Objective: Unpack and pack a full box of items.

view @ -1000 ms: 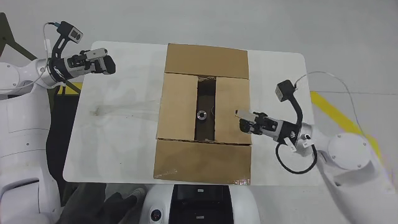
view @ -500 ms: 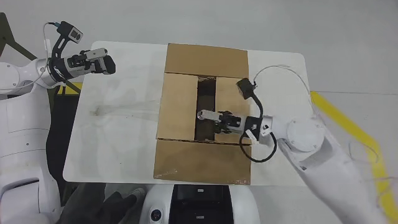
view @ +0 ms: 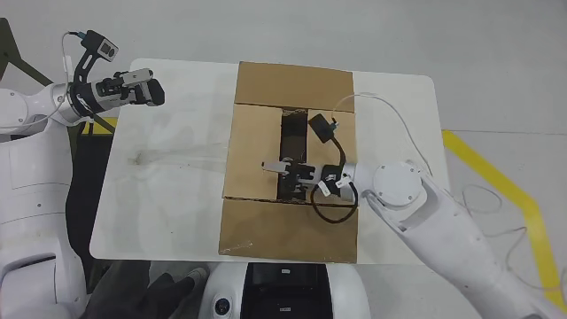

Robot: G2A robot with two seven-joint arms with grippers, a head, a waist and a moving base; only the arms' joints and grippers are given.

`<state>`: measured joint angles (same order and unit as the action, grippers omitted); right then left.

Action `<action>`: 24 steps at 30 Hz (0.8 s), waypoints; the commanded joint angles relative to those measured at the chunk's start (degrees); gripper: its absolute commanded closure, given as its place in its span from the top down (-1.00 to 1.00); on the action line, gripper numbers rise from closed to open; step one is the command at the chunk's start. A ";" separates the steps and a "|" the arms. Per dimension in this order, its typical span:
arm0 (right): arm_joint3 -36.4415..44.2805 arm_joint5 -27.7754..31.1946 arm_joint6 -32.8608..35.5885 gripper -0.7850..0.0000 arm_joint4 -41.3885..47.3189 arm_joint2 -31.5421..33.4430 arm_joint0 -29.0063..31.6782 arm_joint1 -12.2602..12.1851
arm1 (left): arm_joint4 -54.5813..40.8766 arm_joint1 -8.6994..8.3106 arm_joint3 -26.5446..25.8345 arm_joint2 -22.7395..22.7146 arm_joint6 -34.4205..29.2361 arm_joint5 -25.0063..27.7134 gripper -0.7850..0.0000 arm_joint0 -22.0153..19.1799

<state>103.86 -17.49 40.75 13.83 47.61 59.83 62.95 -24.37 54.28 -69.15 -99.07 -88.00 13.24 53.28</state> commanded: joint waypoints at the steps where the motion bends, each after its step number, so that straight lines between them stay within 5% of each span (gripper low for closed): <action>1: -0.77 -0.06 -0.14 1.00 0.48 -0.44 -0.46 0.30 | 0.00 0.00 0.00 0.00 0.00 0.00 1.00 0.00; 24: -6.87 1.88 0.24 1.00 7.16 -4.23 -3.25 3.60 | 0.00 0.00 0.00 0.00 0.00 0.00 1.00 0.00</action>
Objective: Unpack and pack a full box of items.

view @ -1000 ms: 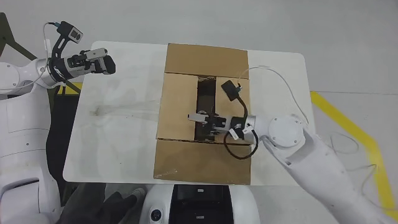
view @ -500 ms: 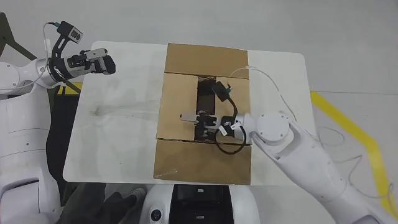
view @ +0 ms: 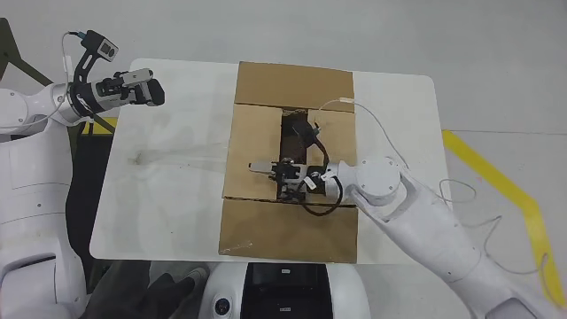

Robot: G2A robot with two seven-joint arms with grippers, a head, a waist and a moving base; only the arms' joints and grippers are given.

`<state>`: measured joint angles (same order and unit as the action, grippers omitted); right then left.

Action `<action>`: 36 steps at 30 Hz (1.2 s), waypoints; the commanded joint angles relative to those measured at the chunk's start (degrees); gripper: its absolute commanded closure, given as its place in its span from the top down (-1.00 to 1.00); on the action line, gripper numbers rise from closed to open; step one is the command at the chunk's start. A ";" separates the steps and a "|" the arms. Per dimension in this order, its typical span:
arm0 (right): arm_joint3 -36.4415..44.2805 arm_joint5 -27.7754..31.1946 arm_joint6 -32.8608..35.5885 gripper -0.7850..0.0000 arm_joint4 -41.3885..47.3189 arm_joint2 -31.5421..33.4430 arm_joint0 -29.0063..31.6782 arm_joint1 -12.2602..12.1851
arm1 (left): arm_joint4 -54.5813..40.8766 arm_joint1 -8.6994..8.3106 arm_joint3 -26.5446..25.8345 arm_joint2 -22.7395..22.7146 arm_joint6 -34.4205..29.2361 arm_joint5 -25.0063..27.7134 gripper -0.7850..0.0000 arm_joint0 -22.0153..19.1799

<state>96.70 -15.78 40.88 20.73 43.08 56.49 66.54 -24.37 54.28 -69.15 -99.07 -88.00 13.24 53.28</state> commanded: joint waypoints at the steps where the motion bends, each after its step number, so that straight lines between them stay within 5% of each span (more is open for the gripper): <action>1: 0.69 0.37 0.21 1.00 0.51 0.69 0.26 -0.03 | 0.00 0.00 0.00 0.00 0.00 0.00 1.00 0.00; 17: 12.32 3.83 -1.63 1.00 -0.55 4.81 5.10 -0.64 | 0.00 0.00 0.00 0.00 0.00 0.00 1.00 0.00; 36: 11.30 7.71 -7.03 1.00 -2.98 -3.12 0.91 3.07 | 0.00 0.00 0.00 0.00 0.00 0.00 1.00 0.00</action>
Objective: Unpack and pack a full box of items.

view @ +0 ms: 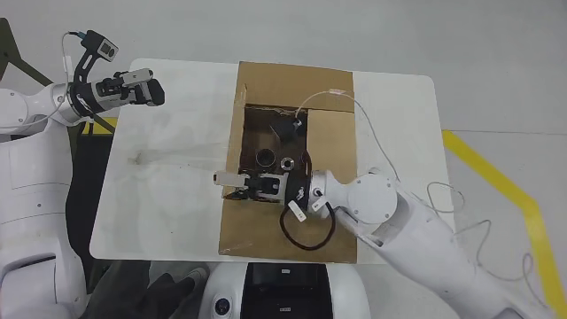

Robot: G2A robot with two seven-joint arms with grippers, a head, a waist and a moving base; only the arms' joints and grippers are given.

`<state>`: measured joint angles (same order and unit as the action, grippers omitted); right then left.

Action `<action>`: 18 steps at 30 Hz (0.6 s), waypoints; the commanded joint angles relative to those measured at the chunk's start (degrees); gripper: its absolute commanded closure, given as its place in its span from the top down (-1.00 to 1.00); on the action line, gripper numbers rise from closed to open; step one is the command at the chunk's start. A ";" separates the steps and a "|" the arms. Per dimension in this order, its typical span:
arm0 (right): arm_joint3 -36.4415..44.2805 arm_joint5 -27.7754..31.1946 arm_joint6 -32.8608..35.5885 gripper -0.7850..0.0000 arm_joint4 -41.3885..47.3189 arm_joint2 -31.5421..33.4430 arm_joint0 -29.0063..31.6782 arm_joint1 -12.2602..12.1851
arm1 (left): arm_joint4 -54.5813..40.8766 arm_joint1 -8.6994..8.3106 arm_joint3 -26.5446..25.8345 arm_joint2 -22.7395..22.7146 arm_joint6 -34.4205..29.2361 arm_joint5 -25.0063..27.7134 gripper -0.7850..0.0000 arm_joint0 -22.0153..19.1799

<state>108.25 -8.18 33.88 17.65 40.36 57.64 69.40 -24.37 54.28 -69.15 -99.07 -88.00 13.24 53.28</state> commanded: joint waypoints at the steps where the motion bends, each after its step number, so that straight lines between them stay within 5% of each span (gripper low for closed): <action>1: -0.43 0.23 -0.11 1.00 0.00 -0.80 -0.54 0.44 | 0.00 0.00 0.00 0.00 0.00 0.00 1.00 0.00; 12: -2.71 1.75 -0.74 1.00 -1.20 -4.90 -3.05 2.89 | 0.00 0.00 0.00 0.00 0.00 0.00 1.00 0.00; 18: -3.97 2.28 -1.98 1.00 -2.81 -7.16 -4.29 4.37 | -1.25 -0.31 -6.06 0.17 4.26 -3.15 1.00 0.40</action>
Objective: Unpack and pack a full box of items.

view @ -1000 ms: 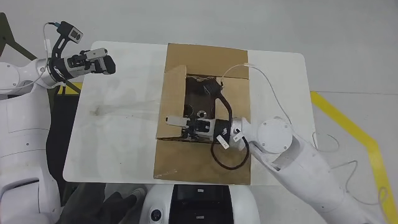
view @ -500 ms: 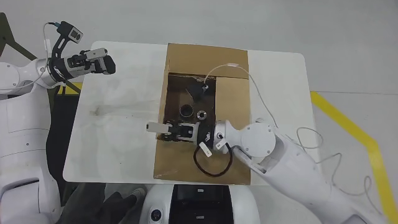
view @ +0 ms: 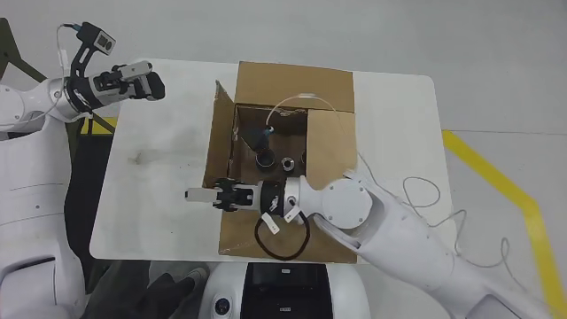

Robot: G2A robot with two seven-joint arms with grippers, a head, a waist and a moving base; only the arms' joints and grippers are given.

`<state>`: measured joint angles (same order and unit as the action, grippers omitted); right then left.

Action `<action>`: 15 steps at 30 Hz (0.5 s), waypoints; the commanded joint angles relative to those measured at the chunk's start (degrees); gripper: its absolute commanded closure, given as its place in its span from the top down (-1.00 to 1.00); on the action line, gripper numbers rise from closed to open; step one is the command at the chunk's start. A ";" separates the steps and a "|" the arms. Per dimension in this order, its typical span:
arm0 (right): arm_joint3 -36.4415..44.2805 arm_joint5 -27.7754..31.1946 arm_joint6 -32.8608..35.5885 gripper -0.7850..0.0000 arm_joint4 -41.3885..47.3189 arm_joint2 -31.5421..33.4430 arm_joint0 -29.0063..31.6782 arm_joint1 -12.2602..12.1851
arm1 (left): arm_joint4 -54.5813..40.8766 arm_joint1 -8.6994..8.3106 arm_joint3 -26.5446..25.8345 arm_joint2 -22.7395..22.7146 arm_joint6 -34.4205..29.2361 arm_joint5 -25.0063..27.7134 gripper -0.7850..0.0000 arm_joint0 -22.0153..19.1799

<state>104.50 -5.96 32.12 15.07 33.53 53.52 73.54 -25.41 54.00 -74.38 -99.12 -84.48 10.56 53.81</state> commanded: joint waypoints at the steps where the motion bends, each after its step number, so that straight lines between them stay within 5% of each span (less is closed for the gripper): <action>1: -0.48 0.19 -0.33 1.00 -0.48 -0.63 -0.37 0.47 | -1.03 0.00 -1.41 0.60 1.18 -0.97 1.00 -0.22; 15: -3.56 0.73 -0.28 1.00 -2.44 -3.54 -1.44 3.21 | -5.39 1.12 -2.12 11.99 4.05 -2.41 1.00 -5.00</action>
<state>101.17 -5.20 31.69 12.66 30.13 52.09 76.60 -30.58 55.07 -76.66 -87.68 -80.64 7.87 48.92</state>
